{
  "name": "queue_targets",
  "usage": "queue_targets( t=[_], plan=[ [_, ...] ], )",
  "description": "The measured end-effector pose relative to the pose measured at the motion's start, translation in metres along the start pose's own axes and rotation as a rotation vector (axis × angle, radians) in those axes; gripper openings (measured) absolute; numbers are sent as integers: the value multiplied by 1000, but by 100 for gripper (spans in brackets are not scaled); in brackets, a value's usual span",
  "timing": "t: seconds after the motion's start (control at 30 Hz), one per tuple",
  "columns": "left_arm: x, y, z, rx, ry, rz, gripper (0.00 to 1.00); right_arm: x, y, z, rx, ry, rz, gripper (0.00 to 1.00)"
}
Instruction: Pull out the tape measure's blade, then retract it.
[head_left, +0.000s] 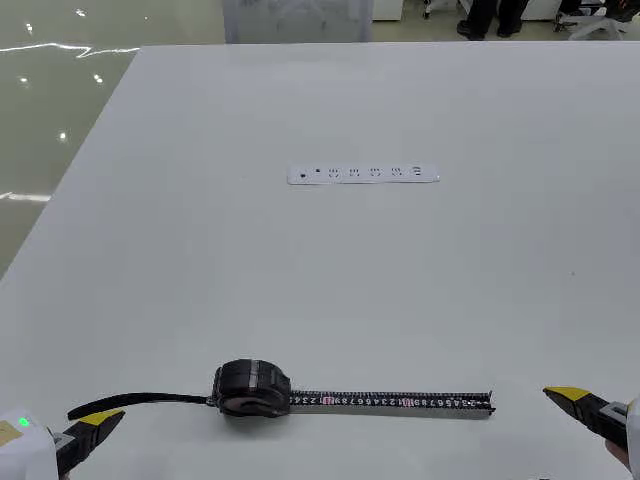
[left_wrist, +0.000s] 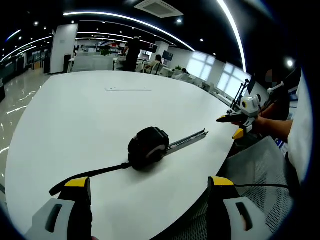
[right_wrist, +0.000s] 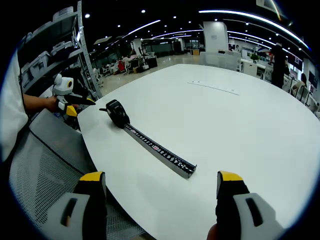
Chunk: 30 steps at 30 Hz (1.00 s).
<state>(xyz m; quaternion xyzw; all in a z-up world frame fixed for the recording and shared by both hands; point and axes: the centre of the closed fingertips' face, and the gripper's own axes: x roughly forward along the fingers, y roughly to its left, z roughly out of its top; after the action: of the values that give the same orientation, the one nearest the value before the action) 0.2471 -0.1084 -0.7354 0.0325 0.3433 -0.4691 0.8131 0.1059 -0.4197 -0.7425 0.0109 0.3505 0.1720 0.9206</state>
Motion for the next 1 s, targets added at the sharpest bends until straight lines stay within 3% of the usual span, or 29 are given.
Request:
queue_targets(
  t=[0.53,1.0],
  plan=[
    [-2,0,-1,5,8,-1,92,-1,1,-2,2,1,-1,93],
    [9,-9,13,-5,2,3,89,1,2,1,6,-20,6,90]
  ],
)
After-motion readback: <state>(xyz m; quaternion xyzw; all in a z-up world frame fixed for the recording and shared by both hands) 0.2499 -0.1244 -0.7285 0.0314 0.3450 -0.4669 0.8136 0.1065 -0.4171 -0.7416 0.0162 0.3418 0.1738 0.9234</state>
